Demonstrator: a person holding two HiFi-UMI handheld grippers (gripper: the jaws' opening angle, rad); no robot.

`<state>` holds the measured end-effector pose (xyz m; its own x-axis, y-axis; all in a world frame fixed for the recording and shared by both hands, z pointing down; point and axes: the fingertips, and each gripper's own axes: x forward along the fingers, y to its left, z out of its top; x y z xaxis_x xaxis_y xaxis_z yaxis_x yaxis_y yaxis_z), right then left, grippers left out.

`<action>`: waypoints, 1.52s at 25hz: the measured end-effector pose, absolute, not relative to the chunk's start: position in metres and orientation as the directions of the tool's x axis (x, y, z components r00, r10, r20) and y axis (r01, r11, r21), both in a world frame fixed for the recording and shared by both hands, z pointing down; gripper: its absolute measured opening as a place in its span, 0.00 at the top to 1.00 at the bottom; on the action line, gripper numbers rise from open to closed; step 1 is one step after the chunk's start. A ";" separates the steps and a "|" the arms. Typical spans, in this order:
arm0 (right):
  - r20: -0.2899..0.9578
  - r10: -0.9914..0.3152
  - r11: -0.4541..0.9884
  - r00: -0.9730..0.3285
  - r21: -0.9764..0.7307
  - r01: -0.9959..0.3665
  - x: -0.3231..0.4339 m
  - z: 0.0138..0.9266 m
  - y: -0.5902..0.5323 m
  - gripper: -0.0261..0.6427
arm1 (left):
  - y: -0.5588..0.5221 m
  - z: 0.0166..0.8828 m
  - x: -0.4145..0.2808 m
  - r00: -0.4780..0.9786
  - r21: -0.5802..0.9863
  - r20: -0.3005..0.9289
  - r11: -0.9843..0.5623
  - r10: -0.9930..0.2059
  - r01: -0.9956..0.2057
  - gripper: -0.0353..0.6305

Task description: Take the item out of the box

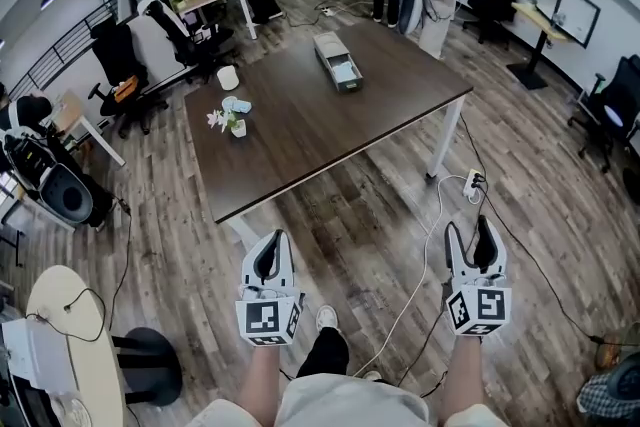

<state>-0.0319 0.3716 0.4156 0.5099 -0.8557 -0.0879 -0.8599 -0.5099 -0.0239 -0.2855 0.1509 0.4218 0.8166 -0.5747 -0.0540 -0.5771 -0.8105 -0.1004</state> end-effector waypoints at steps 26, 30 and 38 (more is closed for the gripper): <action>-0.043 -0.860 -0.511 0.509 0.046 -0.859 0.013 0.385 0.096 0.56 | -0.131 0.417 -0.237 0.804 -0.006 -0.046 -0.805 -0.593 -0.594 0.95; -0.054 -0.865 -0.502 0.499 0.054 -0.863 0.013 0.380 0.074 0.56 | -0.150 0.415 -0.238 0.798 0.000 -0.060 -0.800 -0.599 -0.600 0.95; -0.065 -0.870 -0.492 0.489 0.047 -0.869 0.026 0.378 0.052 0.56 | -0.174 0.414 -0.234 0.780 0.000 -0.059 -0.782 -0.623 -0.624 0.95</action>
<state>0.0260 0.0522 0.3775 0.4890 -0.8699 -0.0646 -0.8692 -0.4921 0.0474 -0.2344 -0.1739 0.4141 0.7802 -0.6227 -0.0594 -0.6238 -0.7816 -0.0004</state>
